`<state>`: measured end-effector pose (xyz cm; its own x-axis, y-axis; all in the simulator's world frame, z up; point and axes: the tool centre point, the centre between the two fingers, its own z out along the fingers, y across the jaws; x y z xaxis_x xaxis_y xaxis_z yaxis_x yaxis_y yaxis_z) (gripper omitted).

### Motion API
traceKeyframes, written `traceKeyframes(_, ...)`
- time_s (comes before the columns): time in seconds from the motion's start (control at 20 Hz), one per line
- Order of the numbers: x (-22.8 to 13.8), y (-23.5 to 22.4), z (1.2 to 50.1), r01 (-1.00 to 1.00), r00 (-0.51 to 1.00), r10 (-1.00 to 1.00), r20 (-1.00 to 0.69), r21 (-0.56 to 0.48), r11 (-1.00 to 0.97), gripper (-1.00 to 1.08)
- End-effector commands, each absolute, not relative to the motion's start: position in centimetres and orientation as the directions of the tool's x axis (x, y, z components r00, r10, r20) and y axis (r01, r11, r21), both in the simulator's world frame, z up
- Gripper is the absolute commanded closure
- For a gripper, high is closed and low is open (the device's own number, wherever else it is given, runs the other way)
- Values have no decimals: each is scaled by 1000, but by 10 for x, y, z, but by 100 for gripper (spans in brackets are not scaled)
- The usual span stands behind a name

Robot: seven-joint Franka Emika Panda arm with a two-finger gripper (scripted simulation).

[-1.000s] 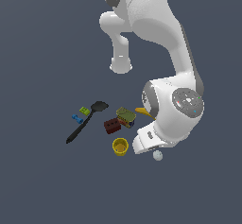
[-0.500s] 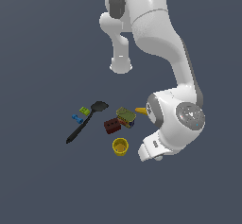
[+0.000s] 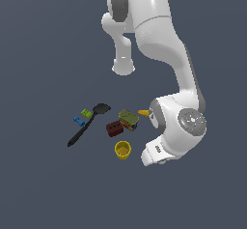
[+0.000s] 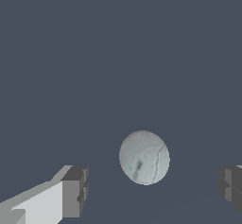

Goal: Pick up a designated object from a clutter of objects.

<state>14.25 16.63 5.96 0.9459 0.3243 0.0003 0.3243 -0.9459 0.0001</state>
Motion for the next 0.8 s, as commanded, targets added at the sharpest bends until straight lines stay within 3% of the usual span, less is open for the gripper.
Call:
traceKeyframes(0.0, 142, 166, 47, 325, 946, 325, -1, 0, -946, -92)
traceKeyframes(0.5, 143, 167, 21, 325, 946, 325, 0, 0, -946, -92)
traceKeyframes(0.55, 143, 167, 21, 325, 946, 325, 0, 0, -946, 108)
traceKeyframes(0.75, 143, 167, 21, 325, 946, 325, 0, 0, -946, 108)
